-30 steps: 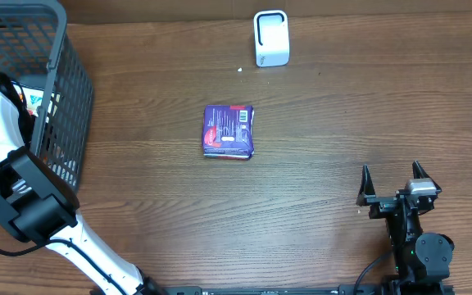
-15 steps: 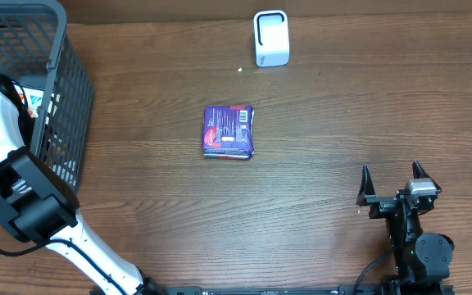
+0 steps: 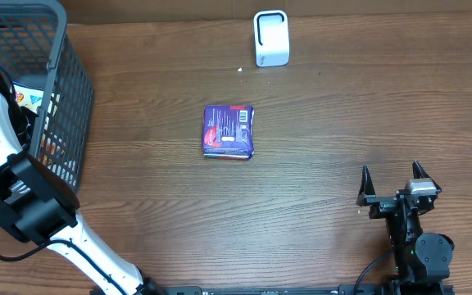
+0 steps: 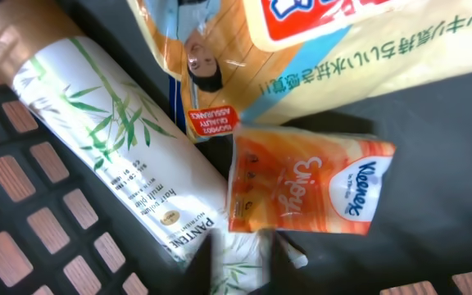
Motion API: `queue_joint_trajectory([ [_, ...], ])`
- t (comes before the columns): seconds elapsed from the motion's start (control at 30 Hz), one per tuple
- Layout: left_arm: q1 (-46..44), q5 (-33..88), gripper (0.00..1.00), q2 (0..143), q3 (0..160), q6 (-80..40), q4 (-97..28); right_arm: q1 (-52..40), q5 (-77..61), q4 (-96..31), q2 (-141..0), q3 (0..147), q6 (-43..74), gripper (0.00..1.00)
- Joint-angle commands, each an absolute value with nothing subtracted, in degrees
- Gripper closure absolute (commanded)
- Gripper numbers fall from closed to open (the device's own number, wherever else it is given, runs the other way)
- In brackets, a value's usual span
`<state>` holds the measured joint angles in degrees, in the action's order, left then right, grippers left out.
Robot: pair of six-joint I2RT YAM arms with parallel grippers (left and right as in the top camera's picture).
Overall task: Scan the item barcode
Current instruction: 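Reach into the basket toward the orange Kleenex tissue pack with left gripper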
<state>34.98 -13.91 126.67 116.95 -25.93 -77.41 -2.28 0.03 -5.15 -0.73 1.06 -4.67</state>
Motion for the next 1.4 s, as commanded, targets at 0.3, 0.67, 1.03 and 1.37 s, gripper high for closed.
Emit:
queue_joint_trajectory([
  [0.3,35.33,-13.50,0.23,127.02,108.20,-26.37,-70.70,-2.24,0.36,-4.80,-0.16,0.45,-4.34,0.00],
  [0.67,35.33,-13.52,0.67,127.09,106.13,-26.35,-68.42,-2.24,0.36,-4.80,-0.16,0.45,-4.34,0.00],
  [1.03,35.33,-13.91,0.18,127.24,106.10,-22.11,-65.98,-2.24,0.36,-4.80,-0.16,0.45,-4.34,0.00],
  [1.37,35.33,-8.43,0.30,127.74,106.10,-21.61,-63.18,-2.24,0.36,-4.80,-0.16,0.45,-4.34,0.00],
])
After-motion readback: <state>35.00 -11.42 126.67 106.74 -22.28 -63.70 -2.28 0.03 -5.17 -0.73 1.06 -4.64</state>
